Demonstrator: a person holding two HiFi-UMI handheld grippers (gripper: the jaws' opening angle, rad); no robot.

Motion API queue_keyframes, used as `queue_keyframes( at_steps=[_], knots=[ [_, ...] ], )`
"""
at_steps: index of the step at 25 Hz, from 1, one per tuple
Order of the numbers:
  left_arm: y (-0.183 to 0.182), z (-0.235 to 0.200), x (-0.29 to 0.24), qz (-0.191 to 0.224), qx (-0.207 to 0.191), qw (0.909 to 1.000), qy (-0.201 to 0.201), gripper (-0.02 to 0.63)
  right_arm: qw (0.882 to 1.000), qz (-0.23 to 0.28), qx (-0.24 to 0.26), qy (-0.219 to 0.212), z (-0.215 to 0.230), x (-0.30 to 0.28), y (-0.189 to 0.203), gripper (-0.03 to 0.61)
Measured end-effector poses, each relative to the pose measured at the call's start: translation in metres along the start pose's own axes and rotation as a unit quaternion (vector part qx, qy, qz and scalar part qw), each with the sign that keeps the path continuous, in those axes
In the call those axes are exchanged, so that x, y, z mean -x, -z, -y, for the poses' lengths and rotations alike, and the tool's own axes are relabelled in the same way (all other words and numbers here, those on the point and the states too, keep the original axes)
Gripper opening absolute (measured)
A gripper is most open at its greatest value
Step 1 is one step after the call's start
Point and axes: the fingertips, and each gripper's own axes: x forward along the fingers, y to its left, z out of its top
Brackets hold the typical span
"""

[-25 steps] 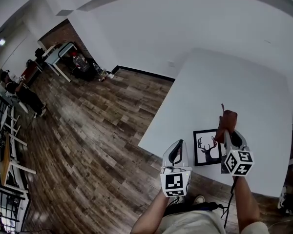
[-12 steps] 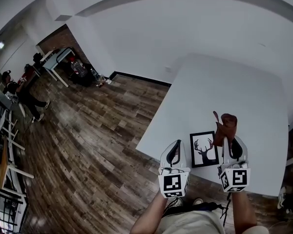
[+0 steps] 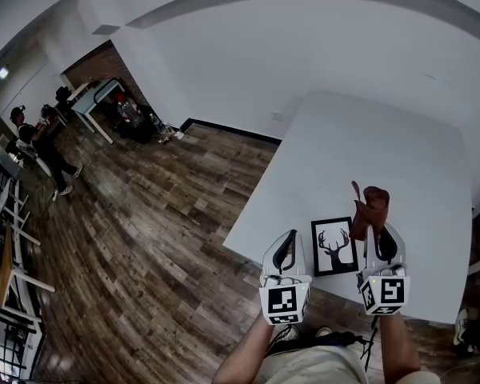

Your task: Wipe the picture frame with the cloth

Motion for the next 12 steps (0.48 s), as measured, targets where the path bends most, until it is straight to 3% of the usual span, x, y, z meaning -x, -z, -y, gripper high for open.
queue_keyframes(
  at_steps=[12],
  knots=[
    [-0.0056,0.0031,-0.0018,0.006,-0.004,1.0000,-0.001,0.000,1.000,-0.007,0.002,0.003,0.0063,-0.0013,0.0025,0.087]
  ],
)
